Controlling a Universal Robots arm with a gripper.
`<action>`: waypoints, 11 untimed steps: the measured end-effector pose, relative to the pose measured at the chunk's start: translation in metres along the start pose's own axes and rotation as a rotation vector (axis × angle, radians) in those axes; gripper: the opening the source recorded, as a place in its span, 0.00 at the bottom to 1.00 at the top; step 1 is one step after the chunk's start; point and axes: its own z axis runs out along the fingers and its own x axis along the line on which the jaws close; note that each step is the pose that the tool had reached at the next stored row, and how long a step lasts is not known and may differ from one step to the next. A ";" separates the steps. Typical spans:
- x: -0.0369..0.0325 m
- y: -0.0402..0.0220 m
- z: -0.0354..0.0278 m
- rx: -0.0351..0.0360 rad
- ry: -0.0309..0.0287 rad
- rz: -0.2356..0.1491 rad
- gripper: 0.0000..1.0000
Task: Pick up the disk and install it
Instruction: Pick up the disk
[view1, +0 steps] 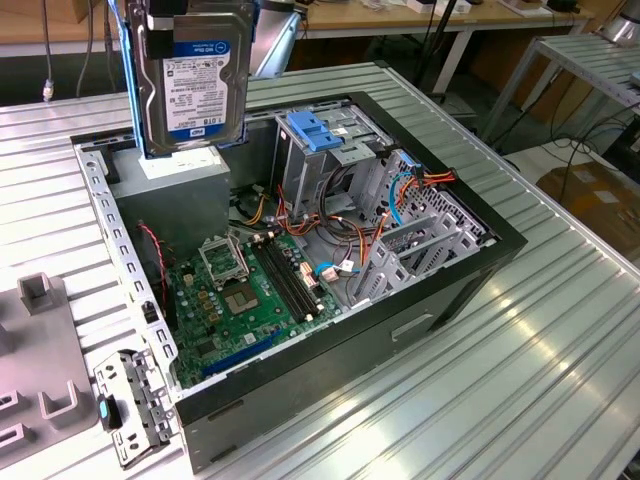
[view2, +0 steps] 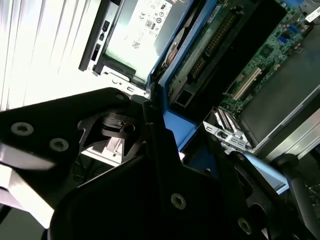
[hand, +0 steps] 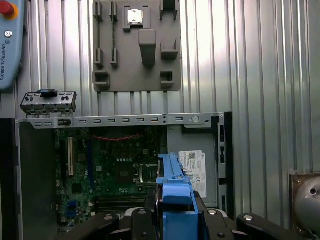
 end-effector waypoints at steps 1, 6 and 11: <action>0.0005 -0.0008 0.0006 0.0045 0.0001 0.000 0.37; 0.0007 -0.0084 0.0028 0.0117 0.0030 0.000 0.37; 0.0007 -0.0110 0.0032 0.0120 0.0038 0.001 0.37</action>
